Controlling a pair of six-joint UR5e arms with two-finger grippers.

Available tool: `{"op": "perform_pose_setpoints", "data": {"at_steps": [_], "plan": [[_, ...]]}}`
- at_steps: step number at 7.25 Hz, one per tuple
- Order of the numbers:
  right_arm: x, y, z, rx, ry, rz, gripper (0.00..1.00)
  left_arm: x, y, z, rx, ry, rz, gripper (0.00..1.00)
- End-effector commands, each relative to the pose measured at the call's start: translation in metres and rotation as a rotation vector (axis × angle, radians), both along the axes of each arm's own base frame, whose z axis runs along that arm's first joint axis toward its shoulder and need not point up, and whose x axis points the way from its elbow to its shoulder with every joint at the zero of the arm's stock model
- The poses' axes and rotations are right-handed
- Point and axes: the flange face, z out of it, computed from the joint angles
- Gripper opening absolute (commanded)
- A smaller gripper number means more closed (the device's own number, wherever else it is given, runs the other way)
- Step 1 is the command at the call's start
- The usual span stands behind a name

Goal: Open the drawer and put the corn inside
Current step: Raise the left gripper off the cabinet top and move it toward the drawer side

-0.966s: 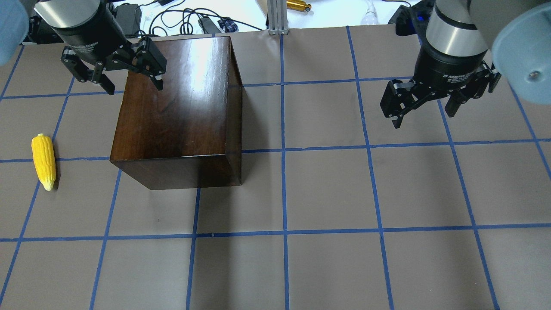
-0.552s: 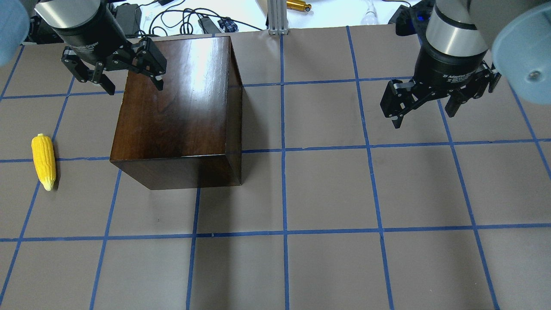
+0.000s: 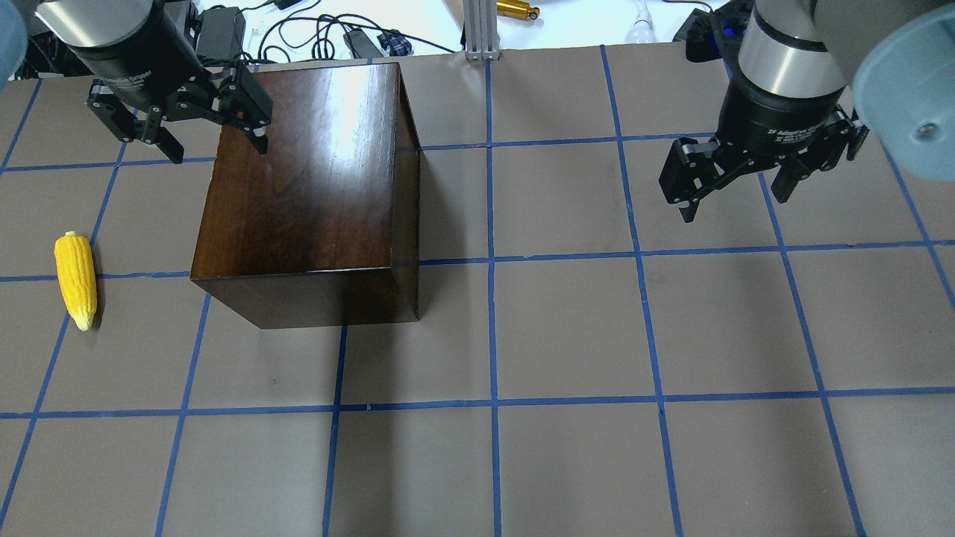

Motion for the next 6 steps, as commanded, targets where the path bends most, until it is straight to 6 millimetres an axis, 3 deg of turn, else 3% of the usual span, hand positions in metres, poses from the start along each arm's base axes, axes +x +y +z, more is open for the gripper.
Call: {"op": "perform_pose_setpoints", "data": {"at_steps": [1, 3, 5, 6], "plan": [[0.000, 0.000, -0.001, 0.001, 0.002, 0.000, 1.00, 0.072, -0.012, -0.005, 0.006, 0.006, 0.102, 1.00], [0.000, 0.000, 0.000, 0.000, 0.001, 0.000, 1.00, 0.166, -0.020, -0.020, 0.022, 0.013, 0.093, 1.00], [0.000, 0.000, 0.000, 0.000, 0.002, 0.000, 1.00, 0.241, -0.025, -0.045, 0.018, 0.026, 0.103, 1.00], [0.000, 0.000, 0.000, 0.000, 0.002, 0.000, 1.00, 0.266, -0.033, -0.062, 0.014, 0.026, 0.106, 1.00]]}}
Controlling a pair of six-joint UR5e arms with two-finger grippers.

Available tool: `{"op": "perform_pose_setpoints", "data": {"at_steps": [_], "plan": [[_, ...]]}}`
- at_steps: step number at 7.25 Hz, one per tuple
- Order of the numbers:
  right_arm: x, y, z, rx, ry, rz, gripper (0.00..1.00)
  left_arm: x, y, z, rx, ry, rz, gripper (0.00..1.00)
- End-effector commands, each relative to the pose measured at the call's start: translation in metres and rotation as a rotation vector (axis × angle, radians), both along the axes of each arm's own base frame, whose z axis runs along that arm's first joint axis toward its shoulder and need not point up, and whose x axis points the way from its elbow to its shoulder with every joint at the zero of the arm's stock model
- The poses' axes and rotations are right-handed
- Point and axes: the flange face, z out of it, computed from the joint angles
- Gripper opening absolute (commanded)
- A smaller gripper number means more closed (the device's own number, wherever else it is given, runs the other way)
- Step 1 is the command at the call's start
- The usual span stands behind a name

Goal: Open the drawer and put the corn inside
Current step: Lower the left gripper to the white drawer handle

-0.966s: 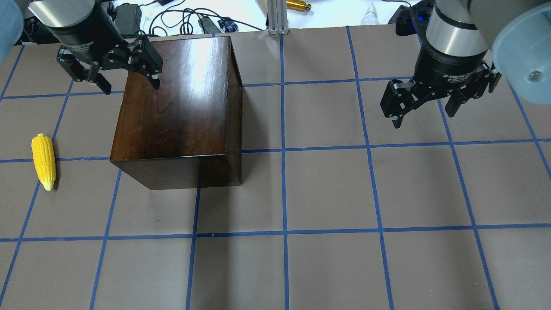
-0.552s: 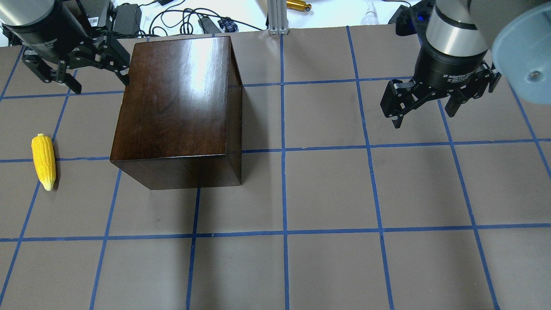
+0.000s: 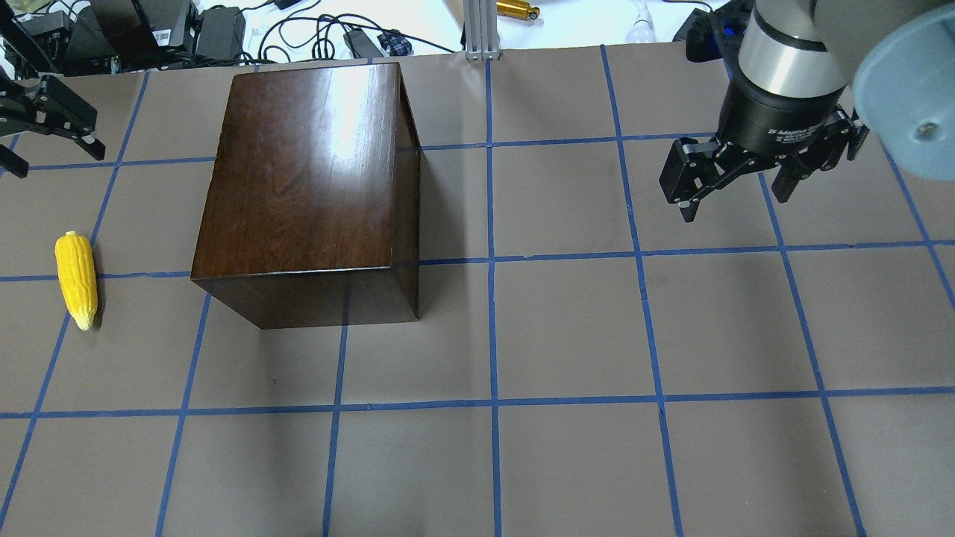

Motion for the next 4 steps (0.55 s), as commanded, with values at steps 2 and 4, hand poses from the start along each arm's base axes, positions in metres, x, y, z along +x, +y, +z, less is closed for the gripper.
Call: {"op": "perform_pose_setpoints", "data": {"at_steps": [2, 4], "plan": [[0.000, 0.000, -0.001, 0.002, -0.001, 0.000, 1.00, 0.049, -0.018, -0.057, 0.045, 0.048, -0.046, 1.00], [0.000, 0.000, 0.000, 0.000, -0.001, 0.000, 1.00, 0.046, -0.031, -0.087, 0.014, 0.175, -0.234, 1.00]]}}
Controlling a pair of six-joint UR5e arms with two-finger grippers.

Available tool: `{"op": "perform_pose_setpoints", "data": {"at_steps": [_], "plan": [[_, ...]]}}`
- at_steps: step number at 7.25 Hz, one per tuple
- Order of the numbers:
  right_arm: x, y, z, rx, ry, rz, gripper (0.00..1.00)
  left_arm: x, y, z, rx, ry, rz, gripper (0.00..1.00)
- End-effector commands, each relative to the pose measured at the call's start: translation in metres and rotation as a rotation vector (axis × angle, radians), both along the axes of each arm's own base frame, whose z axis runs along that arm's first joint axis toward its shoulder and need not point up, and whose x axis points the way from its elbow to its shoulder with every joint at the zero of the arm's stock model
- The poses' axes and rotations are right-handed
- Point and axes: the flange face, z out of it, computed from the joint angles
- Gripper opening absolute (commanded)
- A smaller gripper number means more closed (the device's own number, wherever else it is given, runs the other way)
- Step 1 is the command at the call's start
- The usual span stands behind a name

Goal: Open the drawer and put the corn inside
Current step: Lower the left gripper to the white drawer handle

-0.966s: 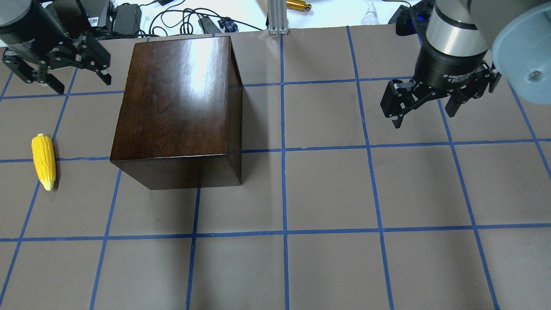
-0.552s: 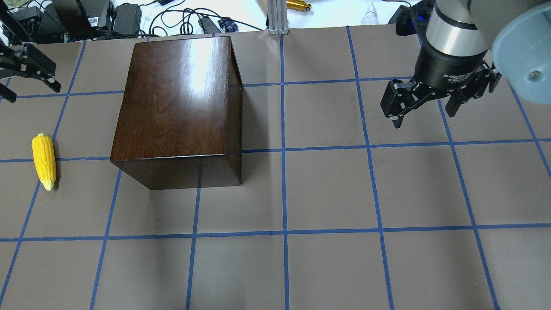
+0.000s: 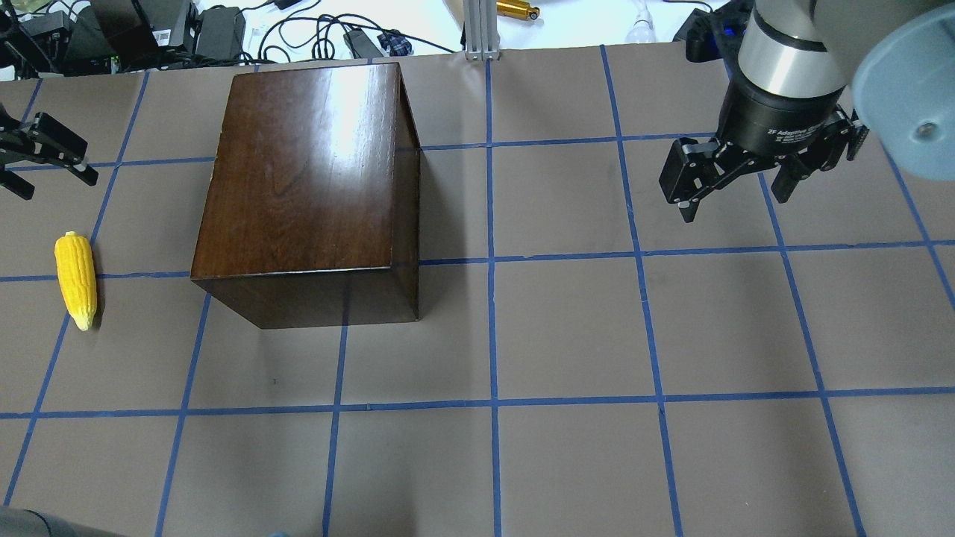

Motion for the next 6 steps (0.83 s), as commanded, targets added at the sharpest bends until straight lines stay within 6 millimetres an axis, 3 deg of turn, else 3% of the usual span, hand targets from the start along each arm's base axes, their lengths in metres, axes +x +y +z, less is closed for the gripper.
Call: {"op": "perform_pose_setpoints", "data": {"at_steps": [1, 3, 6], "plan": [[0.000, 0.000, 0.000, 0.001, -0.001, 0.000, 1.00, -0.004, -0.017, -0.030, -0.069, 0.176, -0.096, 1.00], [0.000, 0.000, 0.000, 0.001, 0.001, 0.000, 1.00, 0.003, -0.029, -0.061, -0.071, 0.259, -0.110, 1.00], [0.000, 0.000, 0.000, -0.001, -0.001, 0.000, 1.00, -0.004, -0.039, -0.103, -0.046, 0.359, -0.092, 1.00]]}}
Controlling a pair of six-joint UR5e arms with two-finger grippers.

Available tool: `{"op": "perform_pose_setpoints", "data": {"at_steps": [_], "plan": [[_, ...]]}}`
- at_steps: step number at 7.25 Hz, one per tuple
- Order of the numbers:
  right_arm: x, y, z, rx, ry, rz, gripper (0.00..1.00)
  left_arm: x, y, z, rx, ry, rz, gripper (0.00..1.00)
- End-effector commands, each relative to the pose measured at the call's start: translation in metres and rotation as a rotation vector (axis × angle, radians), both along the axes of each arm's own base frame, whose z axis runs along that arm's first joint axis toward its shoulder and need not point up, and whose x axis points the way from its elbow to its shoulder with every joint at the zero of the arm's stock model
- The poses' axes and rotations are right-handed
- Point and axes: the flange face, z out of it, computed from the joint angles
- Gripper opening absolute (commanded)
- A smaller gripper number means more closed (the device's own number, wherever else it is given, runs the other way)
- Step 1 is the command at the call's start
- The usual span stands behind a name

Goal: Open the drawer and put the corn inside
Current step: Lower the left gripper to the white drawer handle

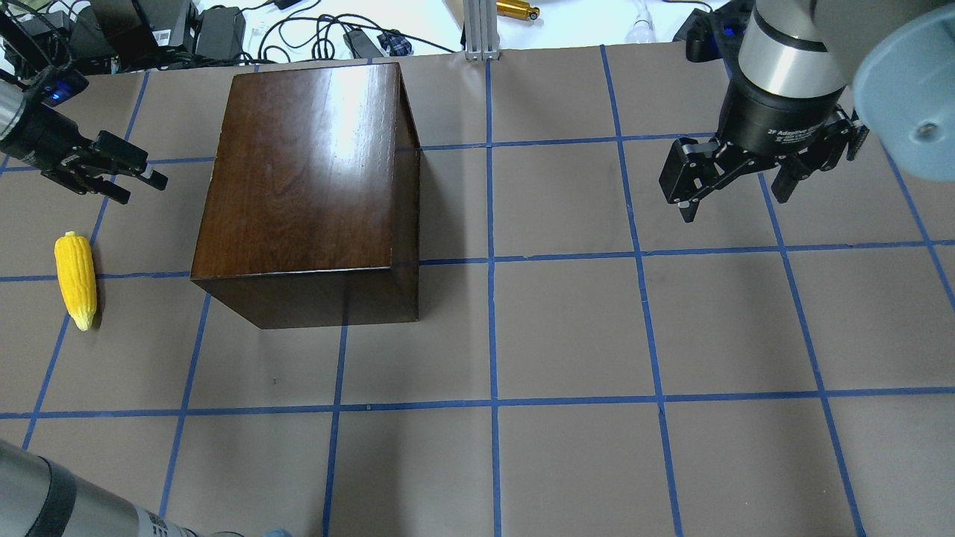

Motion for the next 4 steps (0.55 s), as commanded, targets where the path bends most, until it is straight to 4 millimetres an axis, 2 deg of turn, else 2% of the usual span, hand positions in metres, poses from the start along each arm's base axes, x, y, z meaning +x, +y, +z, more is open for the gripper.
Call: {"op": "perform_pose_setpoints", "data": {"at_steps": [1, 3, 4], "plan": [[0.000, 0.000, -0.001, 0.001, -0.001, 0.000, 1.00, -0.010, -0.009, -0.023, 0.021, 0.050, -0.002, 1.00], [0.000, 0.000, 0.000, 0.000, 0.001, 0.000, 1.00, -0.036, -0.017, -0.028, 0.039, 0.051, -0.020, 1.00], [0.000, 0.000, 0.000, 0.000, -0.001, 0.000, 1.00, -0.037, -0.018, -0.032, 0.042, 0.054, -0.022, 1.00]]}}
